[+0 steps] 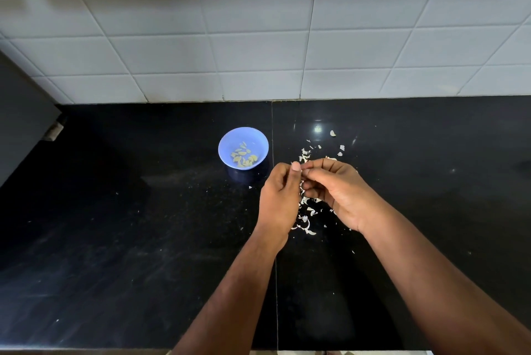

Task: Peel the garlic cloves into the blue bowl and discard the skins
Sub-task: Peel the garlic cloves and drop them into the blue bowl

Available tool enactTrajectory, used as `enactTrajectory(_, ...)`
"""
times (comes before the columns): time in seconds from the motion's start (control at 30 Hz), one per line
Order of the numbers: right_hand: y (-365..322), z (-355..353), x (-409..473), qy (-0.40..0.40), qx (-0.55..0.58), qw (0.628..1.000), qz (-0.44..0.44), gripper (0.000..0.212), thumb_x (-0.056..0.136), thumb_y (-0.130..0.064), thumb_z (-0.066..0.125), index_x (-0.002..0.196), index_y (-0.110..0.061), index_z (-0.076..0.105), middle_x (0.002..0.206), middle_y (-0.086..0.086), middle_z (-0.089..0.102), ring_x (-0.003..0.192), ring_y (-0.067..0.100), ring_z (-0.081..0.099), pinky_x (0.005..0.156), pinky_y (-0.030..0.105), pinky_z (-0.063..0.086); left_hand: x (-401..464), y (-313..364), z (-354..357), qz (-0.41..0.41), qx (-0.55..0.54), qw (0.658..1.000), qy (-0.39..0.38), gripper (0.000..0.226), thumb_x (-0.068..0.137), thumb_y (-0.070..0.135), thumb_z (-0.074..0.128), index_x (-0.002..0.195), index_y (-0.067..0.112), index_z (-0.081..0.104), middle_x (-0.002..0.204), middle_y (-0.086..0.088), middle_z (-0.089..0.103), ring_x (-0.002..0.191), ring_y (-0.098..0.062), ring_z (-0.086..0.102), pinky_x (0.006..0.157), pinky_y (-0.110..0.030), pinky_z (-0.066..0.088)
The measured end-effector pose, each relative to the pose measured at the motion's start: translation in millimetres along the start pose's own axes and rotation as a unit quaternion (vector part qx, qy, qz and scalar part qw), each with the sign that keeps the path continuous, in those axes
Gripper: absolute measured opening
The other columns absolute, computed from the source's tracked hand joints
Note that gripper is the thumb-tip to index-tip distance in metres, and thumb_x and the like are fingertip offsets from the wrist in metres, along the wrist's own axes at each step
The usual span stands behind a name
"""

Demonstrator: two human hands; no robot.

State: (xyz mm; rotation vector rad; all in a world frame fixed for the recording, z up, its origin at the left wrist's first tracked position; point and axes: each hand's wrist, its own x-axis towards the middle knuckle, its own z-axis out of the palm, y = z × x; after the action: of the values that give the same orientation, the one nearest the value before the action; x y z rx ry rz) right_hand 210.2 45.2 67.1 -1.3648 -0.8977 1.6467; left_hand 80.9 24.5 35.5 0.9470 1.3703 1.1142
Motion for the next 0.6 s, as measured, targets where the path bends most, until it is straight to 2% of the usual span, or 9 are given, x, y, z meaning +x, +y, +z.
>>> enactTrajectory(0.17,3.9,10.0,-0.7,-0.011,0.0,1.0,-0.02,0.016,0.099,0.003,0.063,0.106,-0.003,0.077,0.086,0.01,0.075,0.075,0.013,0.07,0.068,0.023,0.06,-0.7,-2.0,-11.7,0.022,0.007,1.0,-0.005,0.019,0.11,0.028,0.055,0.096,0.017,0.061,0.087,-0.001,0.069,0.079,-0.008,0.061,0.068,-0.023,0.05)
enactTrajectory(0.3,8.7,18.9,2.7,-0.015,-0.047,0.998,-0.041,0.013,0.097,-0.002,0.069,0.105,-0.006,0.079,0.085,0.009,0.075,0.076,0.012,0.07,0.071,0.023,0.06,2.2,-6.2,-23.4,0.008,0.004,1.0,-0.009,0.012,0.11,0.028,0.053,0.102,0.021,0.057,0.102,-0.011,0.073,0.088,-0.02,0.069,0.078,-0.03,0.056)
enactTrajectory(0.37,11.8,24.3,5.5,-0.016,-0.059,0.997,-0.041,0.011,0.098,-0.004,0.069,0.105,-0.005,0.078,0.082,0.009,0.074,0.074,0.012,0.07,0.071,0.023,0.06,2.7,-6.6,-28.0,-0.007,0.013,1.0,-0.003,0.014,0.111,0.026,0.05,0.101,0.02,0.057,0.097,-0.007,0.073,0.085,-0.016,0.069,0.072,-0.022,0.054)
enactTrajectory(0.4,13.5,28.4,7.3,-0.019,-0.06,0.997,-0.038,0.011,0.1,-0.005,0.067,0.104,-0.004,0.078,0.081,0.009,0.074,0.072,0.012,0.07,0.07,0.023,0.06,3.0,-6.1,-31.0,-0.016,0.013,1.0,0.001,0.016,0.111,0.026,0.05,0.1,0.02,0.058,0.095,-0.005,0.073,0.084,-0.014,0.07,0.07,-0.022,0.054)
enactTrajectory(0.47,15.6,37.1,11.3,-0.023,-0.056,0.998,-0.036,0.013,0.102,-0.005,0.063,0.102,-0.004,0.076,0.08,0.009,0.074,0.07,0.013,0.07,0.07,0.024,0.061,5.6,-5.5,-36.9,-0.019,0.019,1.0,0.013,0.019,0.11,0.029,0.052,0.099,0.02,0.063,0.094,-0.001,0.077,0.088,-0.016,0.075,0.076,-0.033,0.059)
enactTrajectory(0.5,15.4,41.5,13.4,-0.021,-0.048,0.998,-0.033,0.014,0.103,-0.005,0.062,0.101,-0.004,0.075,0.08,0.009,0.074,0.071,0.014,0.071,0.07,0.025,0.061,6.1,-4.2,-39.4,-0.017,0.027,0.999,0.024,0.021,0.11,0.031,0.052,0.099,0.02,0.066,0.091,0.003,0.078,0.085,-0.013,0.074,0.078,-0.035,0.059)
enactTrajectory(0.57,13.8,50.8,21.3,-0.007,-0.023,0.999,-0.025,0.013,0.103,-0.004,0.061,0.1,-0.005,0.073,0.085,0.009,0.077,0.076,0.016,0.073,0.071,0.028,0.062,6.4,-0.8,-45.4,-0.013,0.036,0.998,0.054,0.026,0.111,0.034,0.05,0.095,0.022,0.067,0.078,0.013,0.073,0.07,-0.002,0.064,0.073,-0.03,0.053)
enactTrajectory(0.6,11.6,54.8,25.8,0.003,-0.014,1.0,-0.022,0.012,0.103,-0.003,0.061,0.1,-0.004,0.072,0.087,0.01,0.078,0.078,0.018,0.074,0.071,0.028,0.062,6.1,1.3,-48.5,-0.012,0.04,0.997,0.07,0.03,0.112,0.037,0.049,0.091,0.024,0.066,0.07,0.015,0.068,0.065,-0.001,0.059,0.07,-0.029,0.05)
